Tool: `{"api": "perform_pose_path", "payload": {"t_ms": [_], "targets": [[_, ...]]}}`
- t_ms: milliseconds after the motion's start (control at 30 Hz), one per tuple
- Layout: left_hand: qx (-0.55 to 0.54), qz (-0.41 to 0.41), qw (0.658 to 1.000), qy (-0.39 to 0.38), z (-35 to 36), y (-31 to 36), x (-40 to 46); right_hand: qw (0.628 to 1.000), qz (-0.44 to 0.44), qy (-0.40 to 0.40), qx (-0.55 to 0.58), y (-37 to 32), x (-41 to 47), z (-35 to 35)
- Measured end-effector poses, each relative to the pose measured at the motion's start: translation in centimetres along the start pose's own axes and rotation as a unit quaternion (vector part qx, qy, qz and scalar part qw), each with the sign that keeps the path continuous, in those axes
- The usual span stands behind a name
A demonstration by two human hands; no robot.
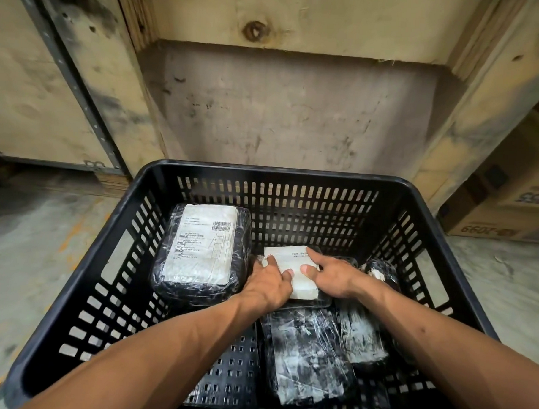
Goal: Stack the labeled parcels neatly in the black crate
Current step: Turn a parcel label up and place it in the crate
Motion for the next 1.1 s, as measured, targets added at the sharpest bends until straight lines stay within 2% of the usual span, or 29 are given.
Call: {"api": "perform_pose_path", "payload": {"t_ms": [133, 267, 467, 533, 633, 700, 800, 867, 900, 1000, 1100], "targets": [[0.056, 0.011, 0.998, 0.000, 0.1, 0.4, -1.5, 0.999, 0.031, -0.018, -0.015, 0.2, -1.8, -0.3], [0.062, 0.019, 0.998, 0.025, -0.3, 0.2, -3.6, 0.996, 0.062, -0.054, -0.015, 0.5, -3.9, -0.2], [0.172, 0.044, 0.984, 0.029, 0.0, -0.3, -5.7, 0.991, 0.071, -0.110, 0.007, 0.7, -5.4, 1.2], [0.177, 0.062, 0.981, 0.040, -0.2, -0.1, -5.8, 0.991, 0.068, -0.116, 0.001, 0.5, -5.5, 1.3], [0.148, 0.098, 0.982, 0.067, -0.7, 0.3, -5.6, 0.992, 0.061, -0.111, -0.015, 0.4, -5.5, 1.4], [0.119, 0.109, 0.985, 0.058, -0.5, 0.2, -5.3, 0.994, 0.030, -0.108, -0.014, -0.1, -5.5, 1.4], [-0.021, 0.095, 0.995, 0.011, -0.1, -0.6, -4.7, 0.993, -0.014, -0.111, -0.035, -1.0, -6.0, 0.6], [-0.111, 0.076, 0.991, -0.014, -0.3, -1.2, -4.5, 0.992, -0.015, -0.120, -0.030, -1.0, -6.7, -0.2], [-0.122, 0.076, 0.989, -0.018, -0.4, -1.2, -4.5, 0.991, -0.002, -0.133, -0.009, -0.8, -7.3, -0.4], [-0.046, 0.086, 0.995, -0.020, 0.2, -0.9, -4.6, 0.983, 0.057, -0.158, 0.076, 0.1, -9.2, -0.2], [0.077, 0.066, 0.993, -0.051, 1.7, -0.7, -5.0, 0.981, 0.093, -0.143, 0.094, 1.2, -9.8, 0.6]]}}
Point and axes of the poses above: each hand's wrist, its own x-axis towards the middle knuckle, its own z-axis out of the palm, y = z × x, the point moved 8 cm from there along x, towards the middle knuckle, and after that the axes turned 5 degrees about x, right-handed, at the moved point
